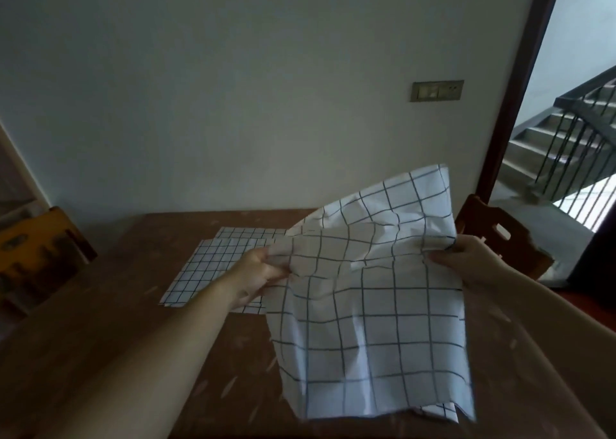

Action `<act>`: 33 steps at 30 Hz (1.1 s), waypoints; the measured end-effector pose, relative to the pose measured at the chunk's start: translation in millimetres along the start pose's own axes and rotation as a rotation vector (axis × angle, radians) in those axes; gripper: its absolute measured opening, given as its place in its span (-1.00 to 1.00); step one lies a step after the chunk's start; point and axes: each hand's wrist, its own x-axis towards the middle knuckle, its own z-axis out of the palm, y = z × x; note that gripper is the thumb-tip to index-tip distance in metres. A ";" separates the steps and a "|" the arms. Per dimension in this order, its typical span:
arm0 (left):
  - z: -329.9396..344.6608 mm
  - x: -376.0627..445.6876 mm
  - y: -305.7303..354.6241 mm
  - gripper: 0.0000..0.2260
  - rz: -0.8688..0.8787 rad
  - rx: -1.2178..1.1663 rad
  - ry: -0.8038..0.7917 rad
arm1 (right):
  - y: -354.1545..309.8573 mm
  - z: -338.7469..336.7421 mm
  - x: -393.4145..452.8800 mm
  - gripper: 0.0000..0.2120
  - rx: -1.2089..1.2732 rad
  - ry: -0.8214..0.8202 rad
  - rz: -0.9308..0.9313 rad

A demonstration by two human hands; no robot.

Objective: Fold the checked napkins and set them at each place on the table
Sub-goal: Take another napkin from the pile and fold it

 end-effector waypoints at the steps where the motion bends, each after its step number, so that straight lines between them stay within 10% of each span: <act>1: -4.0 1.3 -0.8 -0.73 0.011 -0.013 0.040 | -6.6 -1.0 0.7 -0.84 0.035 0.036 -0.003; 9: -13.5 12.0 7.9 -0.89 0.011 -0.162 0.223 | -45.6 -16.1 -6.7 -0.56 -0.174 0.018 -0.147; 13: -11.3 14.6 10.7 -0.71 0.056 -0.119 0.260 | -39.9 -21.9 -9.3 -0.79 -0.437 -0.150 -0.209; 19: -16.1 22.8 26.2 -0.91 0.057 -0.132 0.191 | -30.2 -25.3 -16.6 -0.25 -0.682 -0.299 -0.229; 29: -3.1 21.3 56.0 -0.70 0.187 0.040 0.191 | -19.0 -23.0 -12.6 -0.33 -0.696 -0.342 -0.178; 33: 20.1 11.1 80.7 -0.56 0.339 0.372 -0.014 | -50.6 24.8 -9.4 -0.75 -0.486 -0.214 -0.269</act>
